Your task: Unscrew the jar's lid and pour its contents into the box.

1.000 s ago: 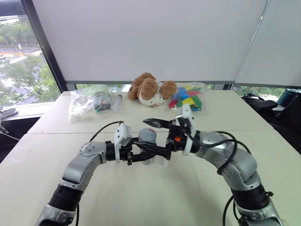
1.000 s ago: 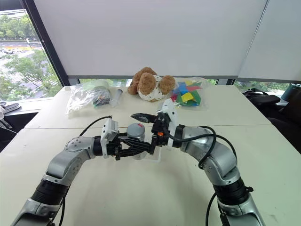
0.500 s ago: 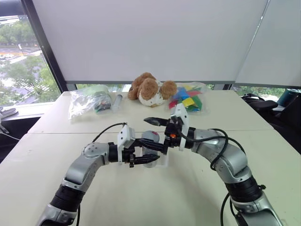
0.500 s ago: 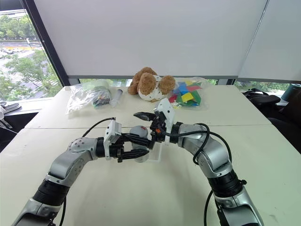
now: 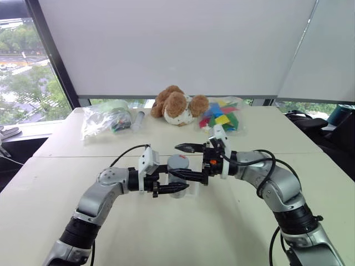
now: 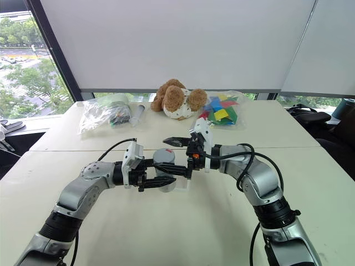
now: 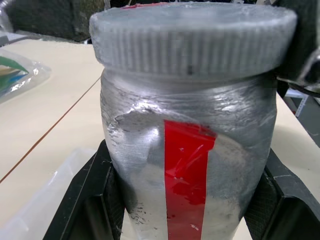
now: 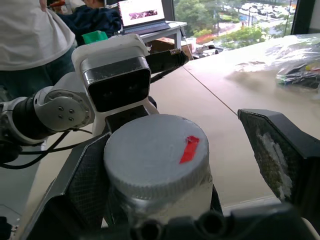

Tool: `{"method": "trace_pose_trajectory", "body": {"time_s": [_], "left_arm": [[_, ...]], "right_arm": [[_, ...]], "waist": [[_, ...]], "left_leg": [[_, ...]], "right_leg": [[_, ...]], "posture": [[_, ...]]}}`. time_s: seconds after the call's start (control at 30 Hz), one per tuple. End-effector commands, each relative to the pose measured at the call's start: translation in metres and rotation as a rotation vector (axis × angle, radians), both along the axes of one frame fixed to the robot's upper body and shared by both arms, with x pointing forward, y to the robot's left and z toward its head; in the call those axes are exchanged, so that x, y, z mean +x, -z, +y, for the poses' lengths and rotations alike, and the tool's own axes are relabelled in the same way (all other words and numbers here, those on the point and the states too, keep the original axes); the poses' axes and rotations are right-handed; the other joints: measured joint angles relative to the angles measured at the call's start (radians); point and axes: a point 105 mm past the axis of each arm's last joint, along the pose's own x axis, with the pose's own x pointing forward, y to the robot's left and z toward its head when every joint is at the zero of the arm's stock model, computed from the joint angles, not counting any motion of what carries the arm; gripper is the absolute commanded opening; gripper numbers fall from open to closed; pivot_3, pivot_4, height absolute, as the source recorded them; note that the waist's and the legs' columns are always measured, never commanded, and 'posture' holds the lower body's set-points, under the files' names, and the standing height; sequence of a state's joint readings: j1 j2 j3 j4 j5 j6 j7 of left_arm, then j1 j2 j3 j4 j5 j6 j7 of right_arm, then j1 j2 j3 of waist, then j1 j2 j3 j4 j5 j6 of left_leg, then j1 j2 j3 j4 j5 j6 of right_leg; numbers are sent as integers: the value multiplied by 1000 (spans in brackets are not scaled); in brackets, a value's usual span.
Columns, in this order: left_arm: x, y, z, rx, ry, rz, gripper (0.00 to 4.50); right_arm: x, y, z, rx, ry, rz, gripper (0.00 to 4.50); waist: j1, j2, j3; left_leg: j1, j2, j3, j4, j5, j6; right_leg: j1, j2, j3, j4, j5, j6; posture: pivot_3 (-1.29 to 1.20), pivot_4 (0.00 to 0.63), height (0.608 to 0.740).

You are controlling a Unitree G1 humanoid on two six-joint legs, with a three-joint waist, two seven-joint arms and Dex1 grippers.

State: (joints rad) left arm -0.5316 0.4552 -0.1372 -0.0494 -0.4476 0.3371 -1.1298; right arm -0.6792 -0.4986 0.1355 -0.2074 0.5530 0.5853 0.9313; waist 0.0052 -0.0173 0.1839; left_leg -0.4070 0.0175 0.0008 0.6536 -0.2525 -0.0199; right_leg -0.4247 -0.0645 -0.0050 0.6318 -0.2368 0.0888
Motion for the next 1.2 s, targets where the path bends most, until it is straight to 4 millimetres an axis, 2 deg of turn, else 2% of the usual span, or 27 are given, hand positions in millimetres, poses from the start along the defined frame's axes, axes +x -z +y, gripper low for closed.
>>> {"method": "trace_pose_trajectory", "body": {"time_s": [0.03,0.43,0.57,0.67,0.77,0.97,1.2], "left_arm": [[-6,-18,1,-18,40,-79,2330],[-5,-17,4,-9,27,-81,2330],[-5,-16,6,-6,24,-82,2330],[-5,-16,6,-4,22,-80,2330],[-4,-15,5,-3,23,-79,2330],[-5,-14,2,-1,31,-75,2330],[-6,-13,0,-1,38,-78,2330]], "right_arm": [[9,-15,-21,42,72,-20,4380],[0,-7,-42,46,29,26,4380],[-11,-13,-45,73,-27,29,4380],[-24,-21,-29,83,-102,19,4380],[-27,-23,-10,73,-127,8,4380],[-8,-19,13,30,-59,-18,4380],[8,-17,20,14,-36,-19,4380]], "waist": [[0,0,0],[3,0,0],[3,0,0],[0,0,0],[-6,0,0],[-15,0,0],[-16,0,0]], "left_leg": [[0,0,0,0,0,0],[0,0,0,0,0,0],[0,0,0,0,0,0],[0,0,0,0,0,0],[0,0,0,0,0,0],[0,0,0,0,0,0],[0,0,-1,0,0,0]], "right_leg": [[0,0,0,0,0,0],[0,0,0,0,0,0],[0,0,0,0,0,0],[0,0,0,0,0,0],[0,0,0,0,0,0],[0,0,0,0,0,0],[0,0,0,0,0,0]], "posture": [[0,150,740],[0,150,740],[0,150,740],[0,150,740],[0,150,740],[0,150,740],[0,150,740]]}}
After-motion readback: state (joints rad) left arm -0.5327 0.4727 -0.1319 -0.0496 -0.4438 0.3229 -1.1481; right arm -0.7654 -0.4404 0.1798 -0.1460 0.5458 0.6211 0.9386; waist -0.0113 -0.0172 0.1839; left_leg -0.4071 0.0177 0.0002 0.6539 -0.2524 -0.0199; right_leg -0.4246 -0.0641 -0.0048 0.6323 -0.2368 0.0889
